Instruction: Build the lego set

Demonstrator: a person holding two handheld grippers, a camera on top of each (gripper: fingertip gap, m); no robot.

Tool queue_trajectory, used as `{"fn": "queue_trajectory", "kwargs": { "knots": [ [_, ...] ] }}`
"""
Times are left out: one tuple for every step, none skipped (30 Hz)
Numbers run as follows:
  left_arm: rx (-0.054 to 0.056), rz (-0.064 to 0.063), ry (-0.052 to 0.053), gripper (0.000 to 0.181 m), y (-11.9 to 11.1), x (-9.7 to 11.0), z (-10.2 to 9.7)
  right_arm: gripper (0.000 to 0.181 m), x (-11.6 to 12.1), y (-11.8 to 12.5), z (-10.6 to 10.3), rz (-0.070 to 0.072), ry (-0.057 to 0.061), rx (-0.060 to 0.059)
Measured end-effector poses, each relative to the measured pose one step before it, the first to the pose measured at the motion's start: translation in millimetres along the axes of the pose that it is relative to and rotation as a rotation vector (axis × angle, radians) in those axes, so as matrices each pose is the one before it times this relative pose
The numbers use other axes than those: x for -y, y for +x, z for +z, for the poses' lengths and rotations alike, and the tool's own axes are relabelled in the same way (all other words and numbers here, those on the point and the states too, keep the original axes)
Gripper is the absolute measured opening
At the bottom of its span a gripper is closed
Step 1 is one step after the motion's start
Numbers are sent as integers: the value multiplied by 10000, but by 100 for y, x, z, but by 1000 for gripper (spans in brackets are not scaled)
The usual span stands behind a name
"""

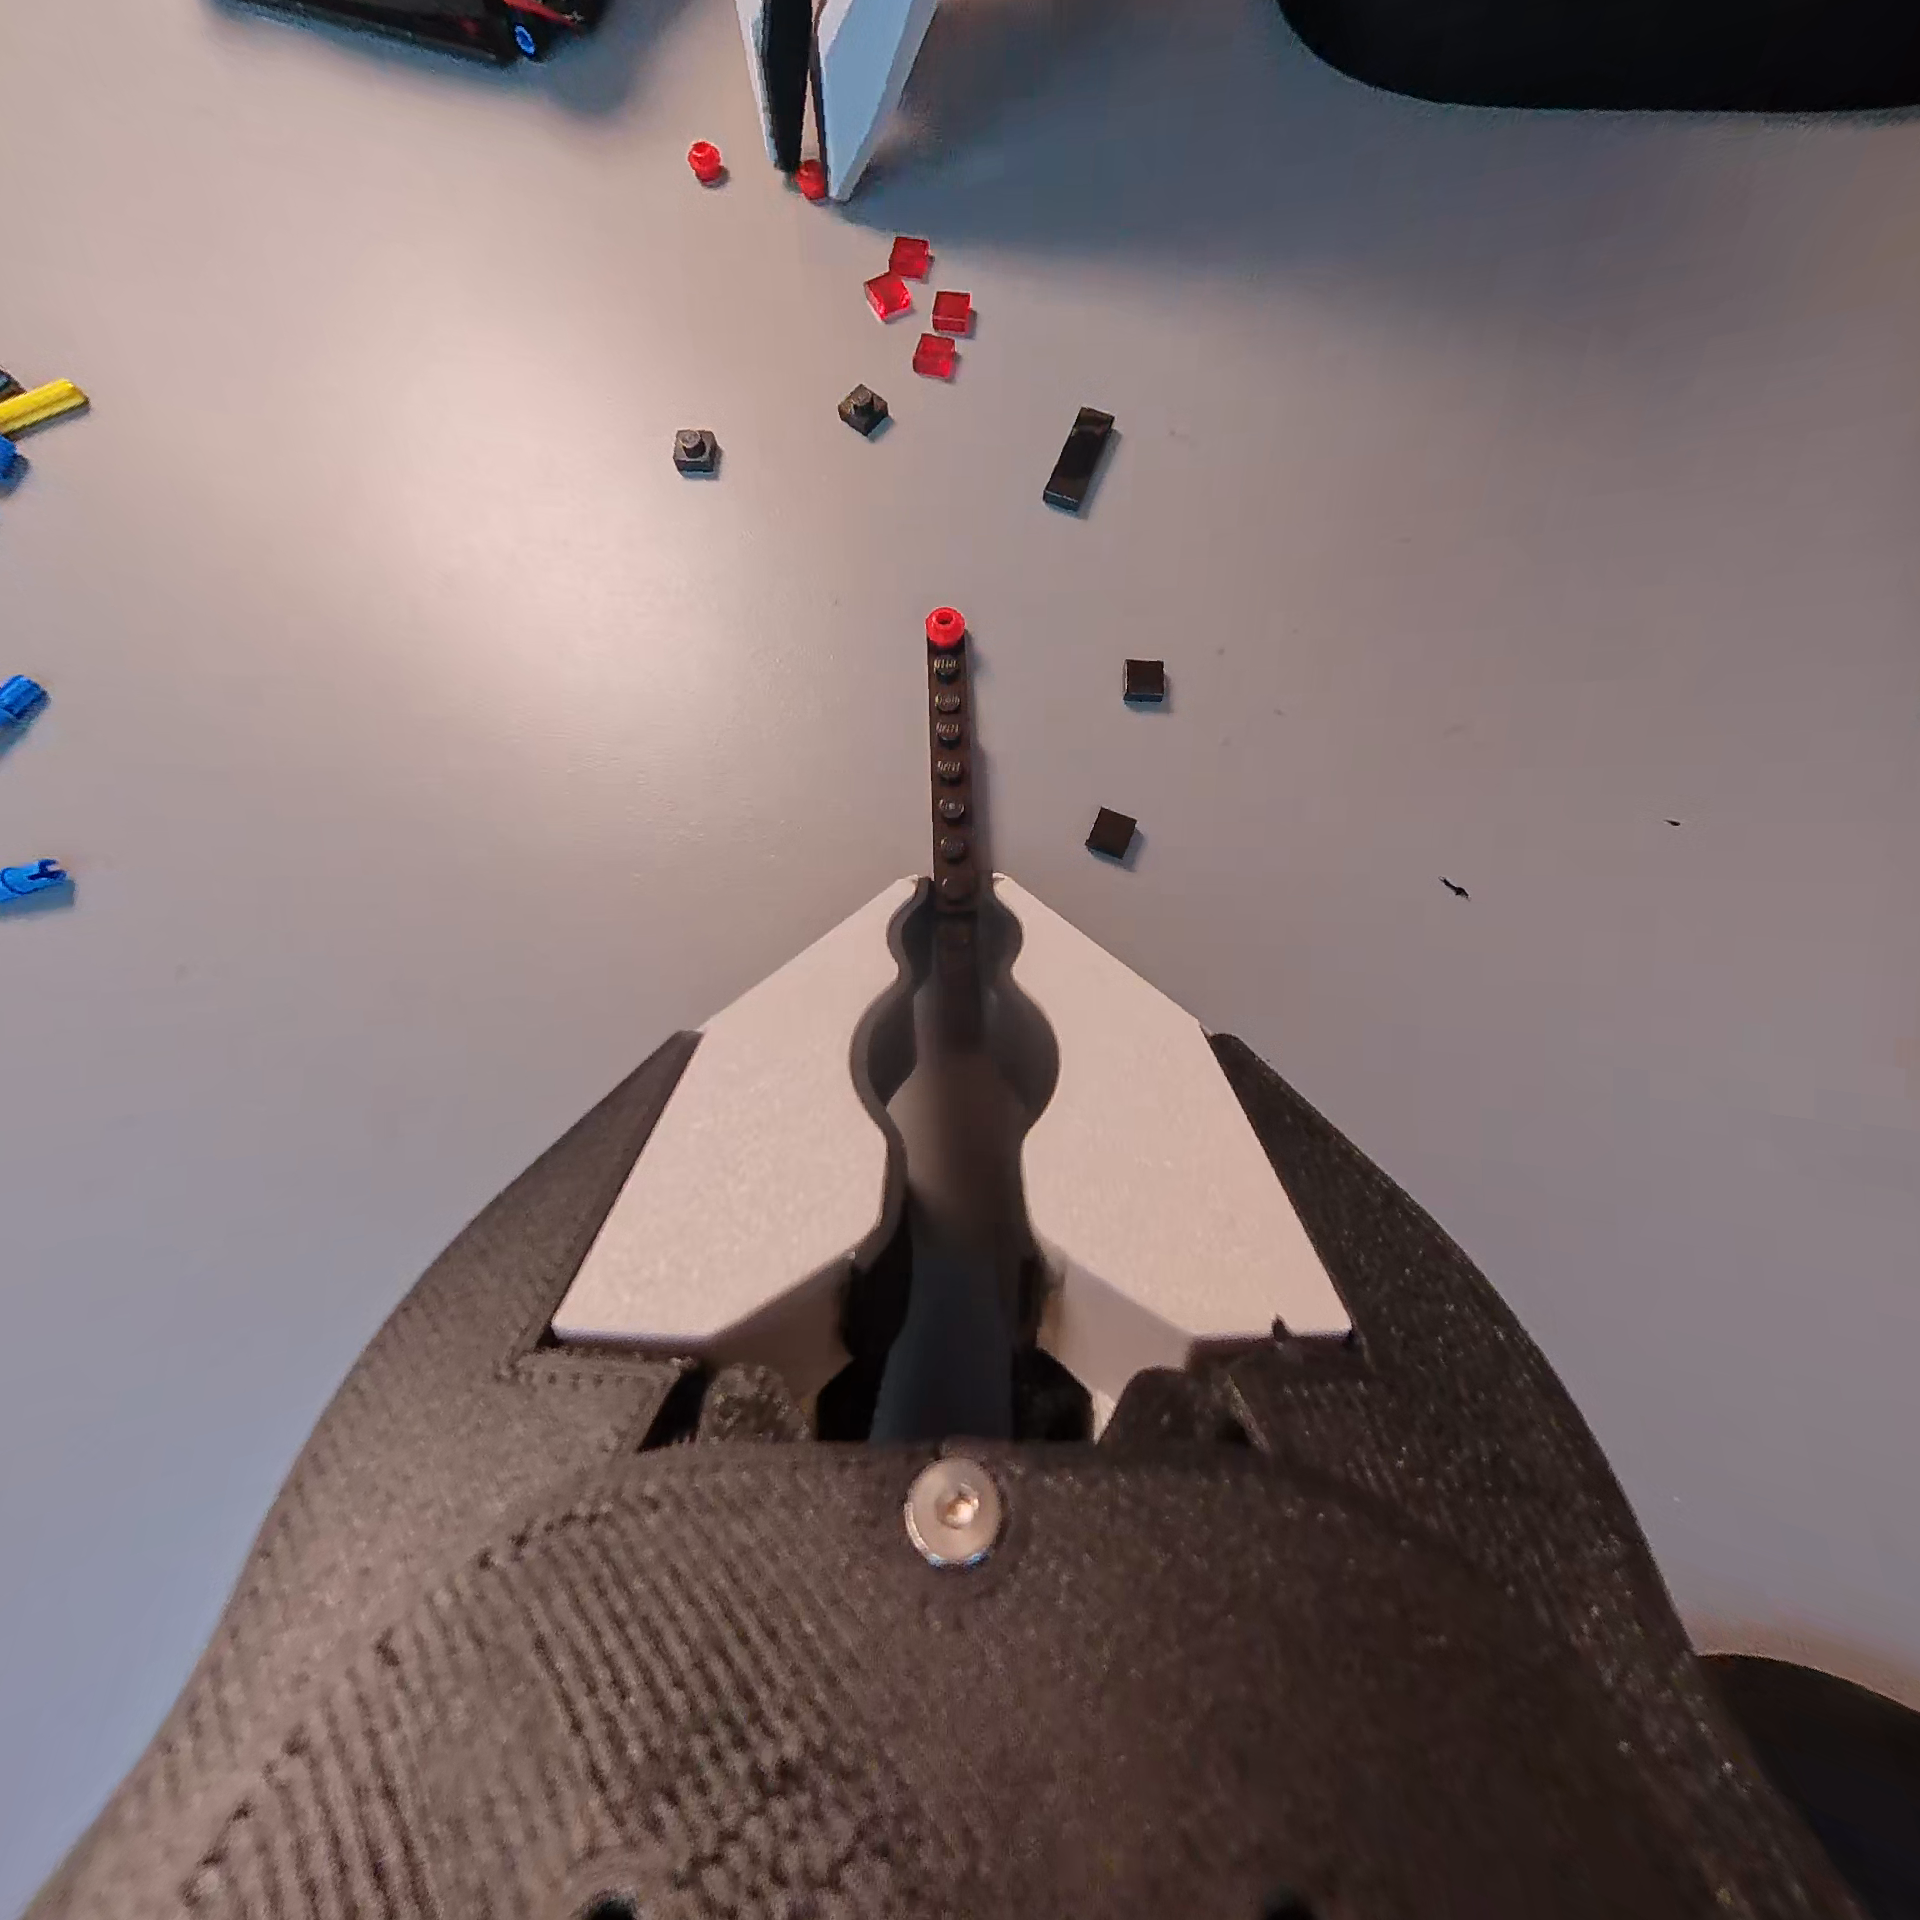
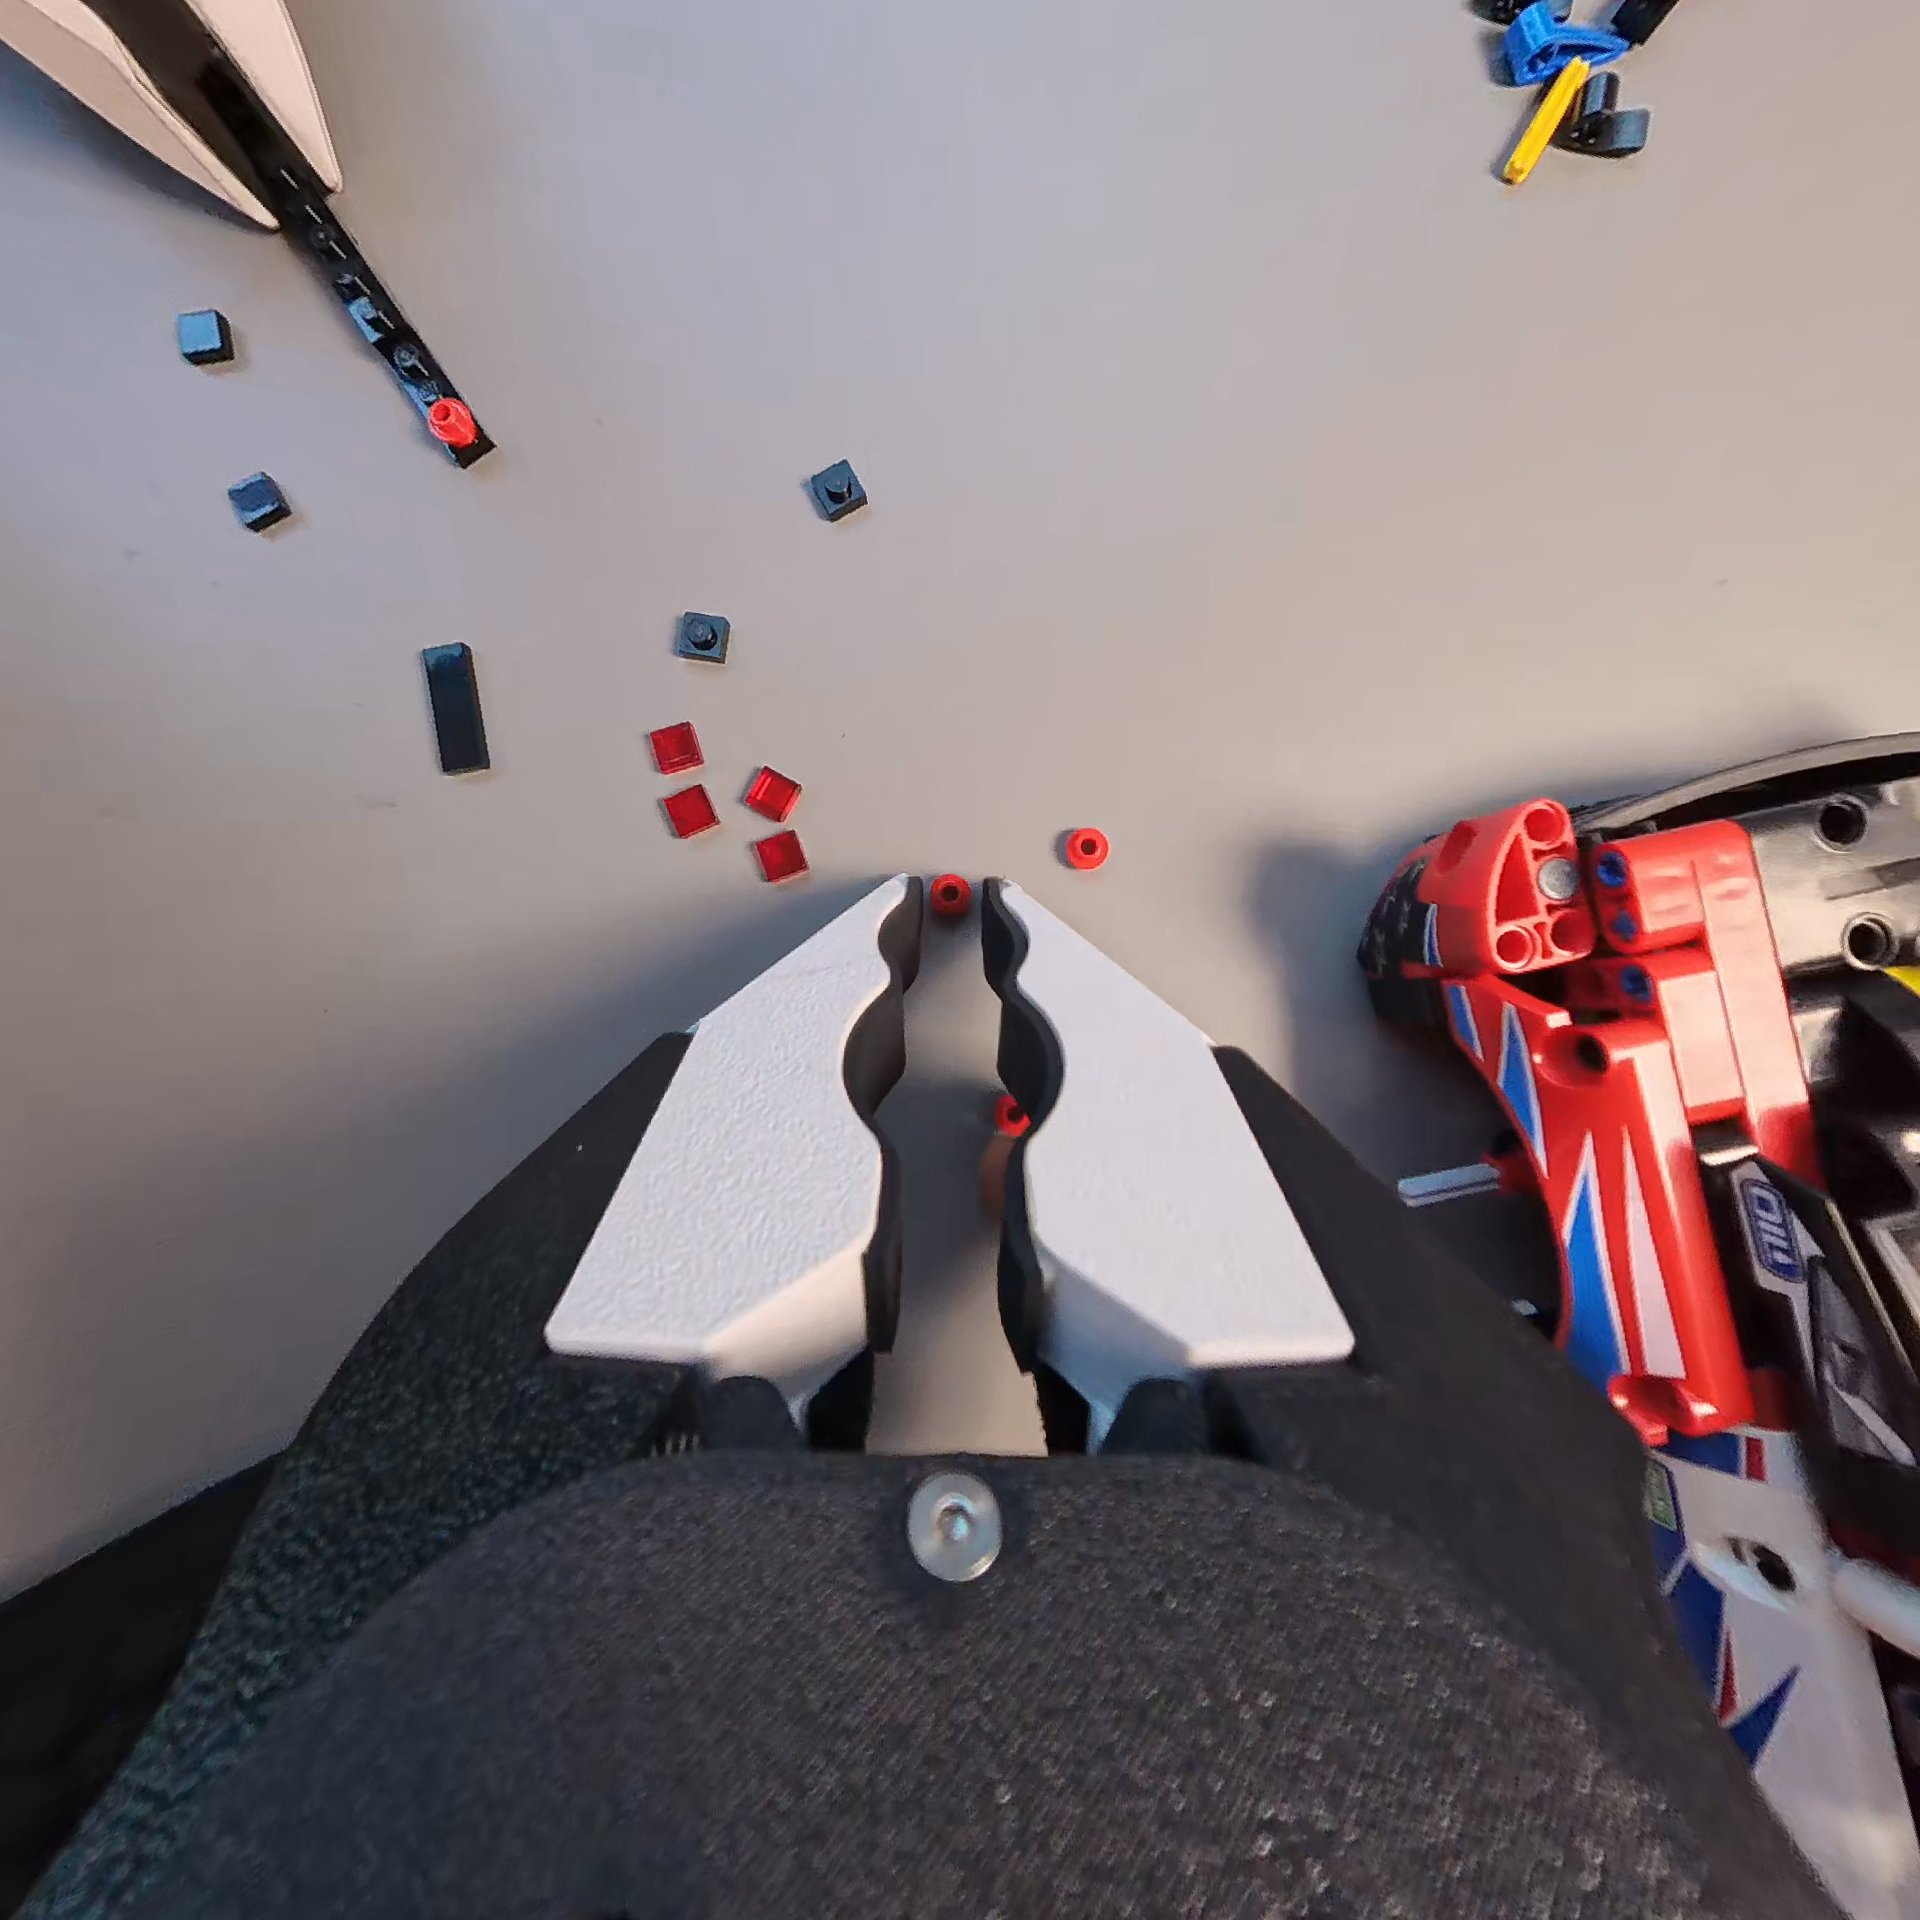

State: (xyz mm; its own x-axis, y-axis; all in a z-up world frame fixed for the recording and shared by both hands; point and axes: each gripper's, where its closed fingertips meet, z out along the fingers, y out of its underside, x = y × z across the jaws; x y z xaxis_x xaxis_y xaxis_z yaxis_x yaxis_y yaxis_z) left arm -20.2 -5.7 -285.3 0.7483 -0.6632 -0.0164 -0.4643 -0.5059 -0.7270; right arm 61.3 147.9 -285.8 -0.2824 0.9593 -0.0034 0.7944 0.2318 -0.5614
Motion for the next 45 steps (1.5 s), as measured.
{"fn": "queue_trajectory", "kwargs": {
  "knots": [
    [-9,-5,3,6,1,-5,-8,8,43,16,31,14,-8,25],
    [-7,-3,5,6,4,2,-1,8,-5,25,14,8,-25,2],
    [-6,1,3,6,0,0,-3,7,-2,5,1,-23,-9,3],
    [-3,4,3,6,8,6,-10,6,-12,33,5,-20,-6,-20],
    [0,6,2,6,-4,2,1,6,-13,42,-6,-21,-13,-33],
    [0,7,-1,6,2,-6,-6,5,-10,-9,7,-28,-6,-16],
    [2,6,0,6,1,12,-2,5,-1,3,3,-32,-17,-25],
    [2,8,1,6,-1,-3,-4,5,-5,2,3,-57,-33,-37],
    [-1,2,3,6,-1,4,2,5,0,-12,-2,-105,-63,-44],
    [-2,4,0,6,-1,7,-7,5,67,-43,2,-146,-71,-60],
    [0,8,3,6,-6,4,2,5,494,-203,4,-180,104,-47],
    [0,-3,3,6,2,12,-5,5,1086,-614,-34,-188,319,130],
    [-12,-29,6,6,-6,6,-11,5,1470,-913,0,-209,376,247],
    [-9,-64,12,7,-36,3,-19,5,1656,-989,148,-322,361,226],
    [-12,-94,20,11,-92,-15,-29,5,1572,-1056,360,-416,246,245],
    [-101,-136,22,16,12,-20,-42,4,1264,-1033,582,-454,65,270],
    [-186,-154,86,19,146,67,-83,5,950,-917,733,-468,-63,260],
    [-116,-124,104,21,70,103,-122,5,710,-754,771,-420,-101,231],
    [-5,-43,39,23,-52,35,-137,5,510,-652,736,-323,-120,253],
    [78,27,-34,23,-123,-61,-116,5,349,-547,642,-225,-117,249],
    [110,59,-74,23,-157,-141,-79,5,206,-404,520,-163,-121,205],
    [73,66,-107,22,-102,-200,-26,5,94,-274,397,-115,-117,163],
    [41,59,-113,22,-41,-204,34,5,8,-107,309,-63,-111,81],
    [5,22,0,21,-2,-12,18,5,-59,-31,212,-38,-117,46],
    [-12,-7,-23,20,11,-9,22,5,-75,-24,145,-23,-97,49],
    [-6,-17,3,19,-6,18,30,5,-73,-55,102,1,-71,58],
    [-8,-12,16,19,20,24,28,5,-59,-1,70,18,-48,13],
    [1,8,4,18,1,3,15,5,-59,-2,54,-8,-44,-3],
    [-3,16,-7,18,22,-2,4,5,-105,-26,63,-17,-70,3],
    [1,13,-5,17,12,6,11,5,-162,-35,67,-19,-105,-7],
    [12,10,-1,16,12,11,13,5,-144,3,74,-27,-88,-35],
    [-3,19,-5,14,43,14,20,5,-111,-53,89,-17,-61,-5],
    [-8,24,-8,13,52,5,13,5,-158,-68,123,-20,-99,0],
    [-6,28,-4,11,54,15,21,5,37,20,45,-53,28,-70],
    [6,29,2,10,36,6,21,5,-1,17,11,-16,-28,-41],
    [2,24,5,9,31,19,17,5,-19,24,2,-16,-41,-36],
    [2,21,4,6,19,12,24,5,-20,22,10,-37,-30,-34],
    [17,38,3,6,8,13,27,5,-24,40,37,-7,-46,-29],
    [8,31,-4,6,2,-3,1,5,-16,6,10,4,-56,7],
    [-3,8,-2,6,-2,-3,-2,5,-17,10,10,-3,-92,-4],
    [-7,11,-1,6,2,-1,-1,4,-8,-1,21,-44,-111,-17],
    [-6,12,-1,6,0,-8,6,4,-27,-3,9,-47,-125,-13],
    [-8,5,-2,6,1,2,4,4,-28,-5,14,2,-134,25],
    [-8,2,-5,6,3,-1,2,4,-32,-4,27,35,-133,57],
    [-7,1,-4,6,2,0,3,4,-18,-5,19,11,-123,66]
  ]
}}
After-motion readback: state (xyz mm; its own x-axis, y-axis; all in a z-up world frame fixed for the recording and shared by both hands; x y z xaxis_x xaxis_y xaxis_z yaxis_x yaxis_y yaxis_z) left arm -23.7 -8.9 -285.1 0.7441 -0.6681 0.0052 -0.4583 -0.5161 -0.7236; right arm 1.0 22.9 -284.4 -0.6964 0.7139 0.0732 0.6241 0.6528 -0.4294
